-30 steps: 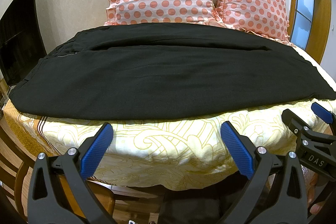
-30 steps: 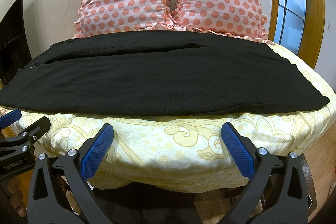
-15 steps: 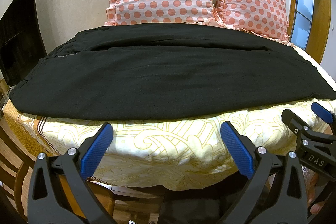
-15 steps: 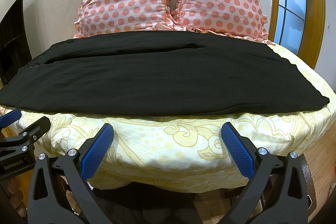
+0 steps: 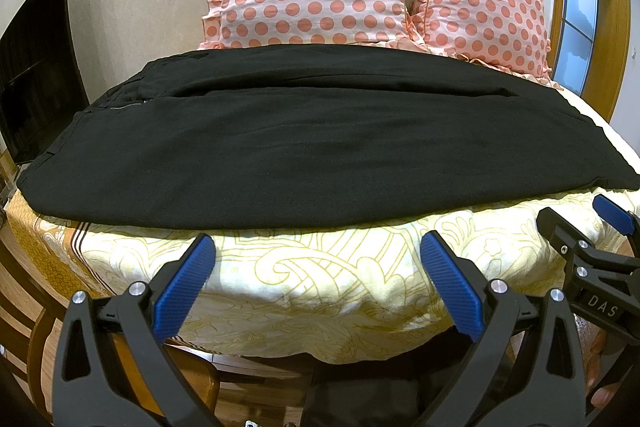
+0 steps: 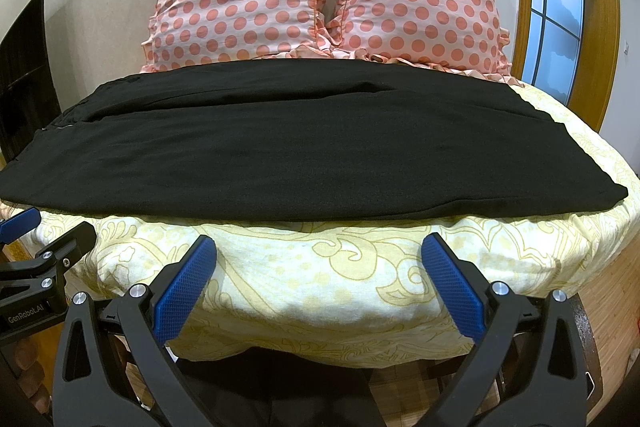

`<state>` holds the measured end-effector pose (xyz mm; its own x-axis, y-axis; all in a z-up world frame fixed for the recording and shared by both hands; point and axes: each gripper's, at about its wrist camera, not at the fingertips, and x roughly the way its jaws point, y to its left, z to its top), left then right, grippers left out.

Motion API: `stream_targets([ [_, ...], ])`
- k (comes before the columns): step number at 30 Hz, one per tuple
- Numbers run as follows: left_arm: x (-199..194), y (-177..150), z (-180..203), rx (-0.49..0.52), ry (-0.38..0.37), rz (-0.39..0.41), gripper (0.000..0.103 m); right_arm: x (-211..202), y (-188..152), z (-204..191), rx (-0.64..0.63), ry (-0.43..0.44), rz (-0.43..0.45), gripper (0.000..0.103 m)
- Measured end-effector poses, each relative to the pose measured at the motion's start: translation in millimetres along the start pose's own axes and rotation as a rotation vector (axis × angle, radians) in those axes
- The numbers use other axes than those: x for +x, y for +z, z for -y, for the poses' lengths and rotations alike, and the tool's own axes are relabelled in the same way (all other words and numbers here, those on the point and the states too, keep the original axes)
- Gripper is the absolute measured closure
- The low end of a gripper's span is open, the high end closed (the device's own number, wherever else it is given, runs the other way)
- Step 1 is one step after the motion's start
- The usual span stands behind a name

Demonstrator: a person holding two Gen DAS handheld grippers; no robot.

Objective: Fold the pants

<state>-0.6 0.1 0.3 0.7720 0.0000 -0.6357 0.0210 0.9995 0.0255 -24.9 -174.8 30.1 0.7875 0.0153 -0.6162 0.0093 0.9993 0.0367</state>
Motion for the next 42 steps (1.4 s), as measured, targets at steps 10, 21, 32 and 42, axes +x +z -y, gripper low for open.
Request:
stream_targets([
  [10, 0.0, 0.0, 0.0, 0.0, 0.0, 0.001, 0.002, -0.2, 0.2, 0.2, 0.0, 0.0, 0.0, 0.001],
  [21, -0.1, 0.0, 0.0, 0.0, 0.0, 0.001, 0.002, -0.7, 0.4, 0.4, 0.0, 0.0, 0.001, 0.001],
  [32, -0.1, -0.1, 0.0, 0.0, 0.0, 0.002, 0.002, -0.5, 0.2, 0.7, 0.0, 0.0, 0.001, 0.001],
  [42, -1.2, 5.8, 0.1, 0.001, 0.0, -0.005, 0.002, 2.2, 0.6, 0.8, -0.001, 0.0, 0.005, 0.001],
])
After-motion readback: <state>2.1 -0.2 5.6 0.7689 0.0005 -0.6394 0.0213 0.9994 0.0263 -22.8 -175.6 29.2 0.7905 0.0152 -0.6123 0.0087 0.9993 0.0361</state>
